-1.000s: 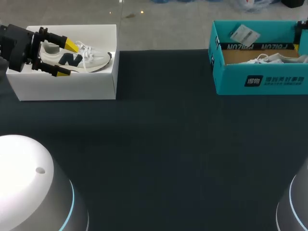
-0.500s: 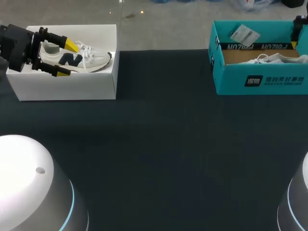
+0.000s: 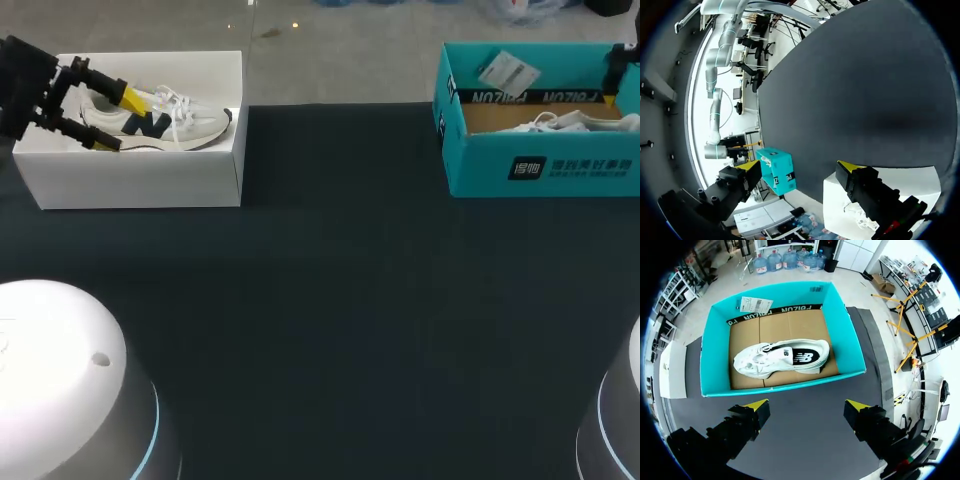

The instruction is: Take the shoe out of the shoebox, open the shoe tongue, remove and reinsert the insole, then place the shoe into the shoebox

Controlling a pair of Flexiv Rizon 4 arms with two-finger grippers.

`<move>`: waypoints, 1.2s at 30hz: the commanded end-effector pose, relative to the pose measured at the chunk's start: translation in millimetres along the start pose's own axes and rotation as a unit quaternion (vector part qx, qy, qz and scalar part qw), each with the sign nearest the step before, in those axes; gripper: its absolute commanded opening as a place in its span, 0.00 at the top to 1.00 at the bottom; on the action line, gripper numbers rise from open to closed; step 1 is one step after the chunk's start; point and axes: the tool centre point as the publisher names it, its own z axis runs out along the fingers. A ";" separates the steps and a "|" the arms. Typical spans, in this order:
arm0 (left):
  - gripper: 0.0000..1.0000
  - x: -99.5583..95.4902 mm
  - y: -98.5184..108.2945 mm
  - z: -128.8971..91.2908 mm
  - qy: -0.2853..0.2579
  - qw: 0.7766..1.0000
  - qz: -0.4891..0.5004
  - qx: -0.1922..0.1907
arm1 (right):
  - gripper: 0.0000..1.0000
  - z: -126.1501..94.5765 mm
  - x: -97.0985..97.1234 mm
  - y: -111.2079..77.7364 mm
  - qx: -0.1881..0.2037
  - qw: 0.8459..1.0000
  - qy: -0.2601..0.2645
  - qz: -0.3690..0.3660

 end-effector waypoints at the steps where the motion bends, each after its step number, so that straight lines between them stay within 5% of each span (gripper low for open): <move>1: 0.00 5.5 17.3 -24.4 0.075 0.994 0.011 0.077 | 0.00 0.3 0.0 -1.9 -0.003 1.000 0.000 0.001; 15: 0.00 60.5 72.6 -68.7 0.239 0.968 0.015 0.070 | 0.00 0.3 0.0 -1.9 -0.003 1.000 0.000 0.001; 22: 0.00 108.5 110.8 -80.8 0.319 0.946 -0.002 0.054 | 0.00 0.3 0.0 -1.9 -0.003 1.000 0.000 0.001; 31: 0.00 151.3 146.5 -80.9 0.363 0.930 0.002 0.055 | 0.00 0.3 0.0 -1.9 -0.003 1.000 0.000 0.001; 36: 0.00 173.0 172.0 -80.9 0.382 0.924 -0.003 0.022 | 0.00 0.3 0.0 -1.9 -0.003 1.000 0.000 0.001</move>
